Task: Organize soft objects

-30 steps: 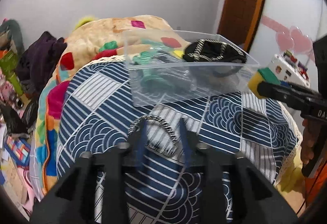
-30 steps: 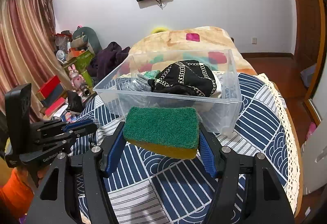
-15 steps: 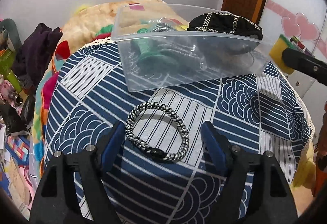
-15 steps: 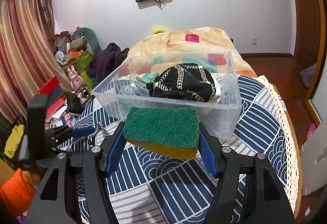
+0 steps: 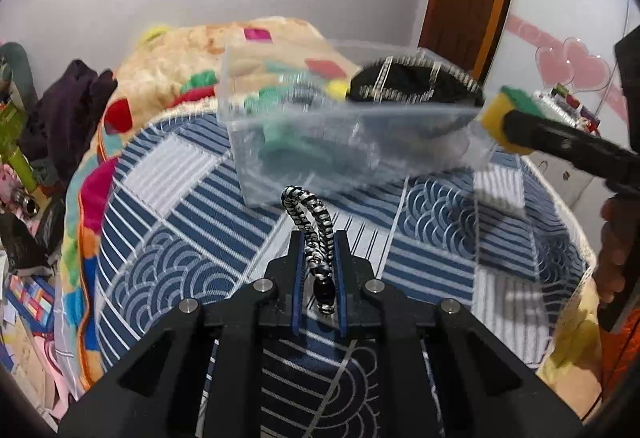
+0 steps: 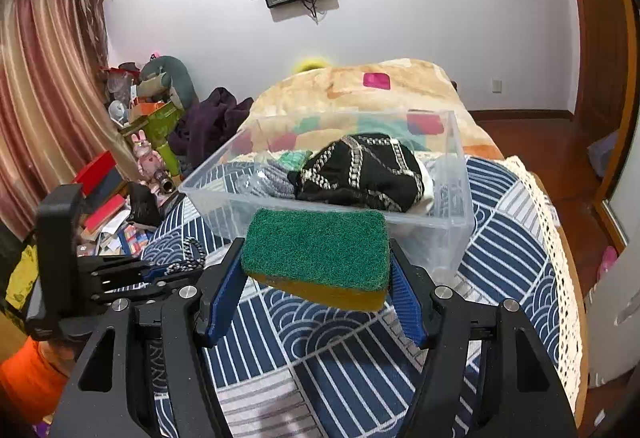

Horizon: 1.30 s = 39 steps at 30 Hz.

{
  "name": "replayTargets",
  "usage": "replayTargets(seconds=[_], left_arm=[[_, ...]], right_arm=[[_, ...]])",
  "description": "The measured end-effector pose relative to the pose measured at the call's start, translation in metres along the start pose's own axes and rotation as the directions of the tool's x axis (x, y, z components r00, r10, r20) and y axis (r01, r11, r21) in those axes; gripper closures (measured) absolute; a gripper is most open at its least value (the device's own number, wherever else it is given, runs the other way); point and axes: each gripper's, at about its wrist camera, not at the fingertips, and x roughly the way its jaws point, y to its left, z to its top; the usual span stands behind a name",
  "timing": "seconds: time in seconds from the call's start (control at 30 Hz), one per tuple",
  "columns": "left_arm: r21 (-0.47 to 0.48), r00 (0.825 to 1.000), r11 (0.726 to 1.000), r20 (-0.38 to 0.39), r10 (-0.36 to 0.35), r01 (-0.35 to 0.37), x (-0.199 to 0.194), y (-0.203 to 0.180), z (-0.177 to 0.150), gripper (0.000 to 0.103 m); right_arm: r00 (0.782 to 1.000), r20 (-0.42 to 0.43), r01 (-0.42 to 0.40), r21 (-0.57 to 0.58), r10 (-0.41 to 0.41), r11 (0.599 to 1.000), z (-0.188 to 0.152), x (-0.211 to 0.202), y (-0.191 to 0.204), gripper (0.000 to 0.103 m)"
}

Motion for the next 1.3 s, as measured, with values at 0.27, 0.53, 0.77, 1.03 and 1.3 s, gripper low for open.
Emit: replayTargets(seconds=[0.27, 0.53, 0.77, 1.03, 1.3], left_arm=[[0.01, 0.994, 1.0, 0.111, 0.001, -0.002, -0.017, -0.003, 0.037, 0.09], [0.01, 0.989, 1.0, 0.144, 0.023, -0.025, 0.002, 0.0, 0.069, 0.09], [0.012, 0.993, 0.998, 0.103, 0.065, -0.066, 0.03, 0.004, 0.079, 0.09], [-0.018, 0.996, 0.999, 0.076, 0.049, -0.048, 0.042, 0.014, 0.075, 0.068], [-0.019, 0.993, 0.999, 0.108, 0.037, -0.035, 0.026, 0.012, 0.068, 0.052]], right_arm=[[0.998, 0.06, -0.003, -0.042, 0.005, 0.999, 0.028, 0.007, 0.014, 0.04], [0.998, 0.055, -0.001, -0.066, 0.005, 0.998, 0.048, 0.035, 0.019, 0.04], [0.999, -0.04, 0.023, -0.077, -0.026, 0.997, 0.047, 0.07, 0.014, 0.04], [0.995, -0.069, 0.068, -0.121, -0.077, 0.99, 0.035, 0.076, 0.011, 0.037], [0.996, -0.081, 0.02, -0.058, -0.025, 0.998, 0.036, 0.064, -0.003, 0.025]])
